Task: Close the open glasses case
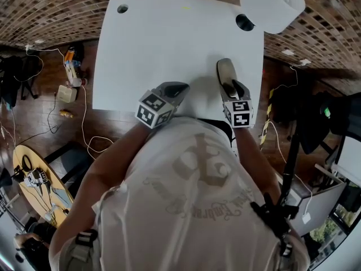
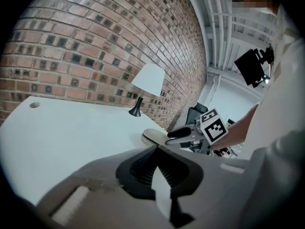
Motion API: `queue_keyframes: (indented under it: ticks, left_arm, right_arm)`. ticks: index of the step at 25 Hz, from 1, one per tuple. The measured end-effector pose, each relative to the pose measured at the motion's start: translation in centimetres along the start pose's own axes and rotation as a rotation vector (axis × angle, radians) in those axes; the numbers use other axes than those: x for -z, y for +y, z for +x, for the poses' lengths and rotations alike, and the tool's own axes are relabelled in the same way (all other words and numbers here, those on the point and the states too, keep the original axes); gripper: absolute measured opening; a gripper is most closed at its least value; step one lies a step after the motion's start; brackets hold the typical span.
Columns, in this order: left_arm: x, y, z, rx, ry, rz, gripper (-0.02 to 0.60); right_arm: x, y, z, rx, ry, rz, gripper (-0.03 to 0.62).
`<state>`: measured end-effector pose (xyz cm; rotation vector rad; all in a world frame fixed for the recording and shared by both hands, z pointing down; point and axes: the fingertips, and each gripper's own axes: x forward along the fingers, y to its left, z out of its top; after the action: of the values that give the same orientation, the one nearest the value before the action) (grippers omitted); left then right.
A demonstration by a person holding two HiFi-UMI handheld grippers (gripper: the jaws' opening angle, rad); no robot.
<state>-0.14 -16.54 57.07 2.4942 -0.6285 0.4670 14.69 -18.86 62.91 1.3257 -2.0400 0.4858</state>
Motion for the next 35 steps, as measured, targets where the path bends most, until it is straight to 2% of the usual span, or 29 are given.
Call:
queue_keyframes:
  ticks: [2, 8, 19, 24, 35]
  left_arm:
    - [0.1, 0.0, 0.0, -0.002, 0.000, -0.001, 0.006]
    - [0.2, -0.1, -0.4, -0.007, -0.004, -0.006, 0.006]
    - [0.5, -0.4, -0.8, 0.006, 0.000, 0.012, 0.006]
    - [0.4, -0.6, -1.0, 0.028, -0.002, 0.024, 0.006]
    - [-0.1, -1.4, -0.4, 0.072, -0.007, 0.055, 0.006]
  right_arm:
    - [0.1, -0.1, 0.2, 0.006, 0.001, 0.030, 0.182]
    - [0.6, -2.0, 0.2, 0.059, -0.025, 0.151, 0.027]
    - [0.8, -1.9, 0.5, 0.069, -0.030, 0.198, 0.020]
    - [0.5, -2.3, 0.2, 0.032, -0.092, 0.293, 0.020]
    - [-0.8, -3.1, -3.0, 0.059, -0.190, 0.325, 0.020]
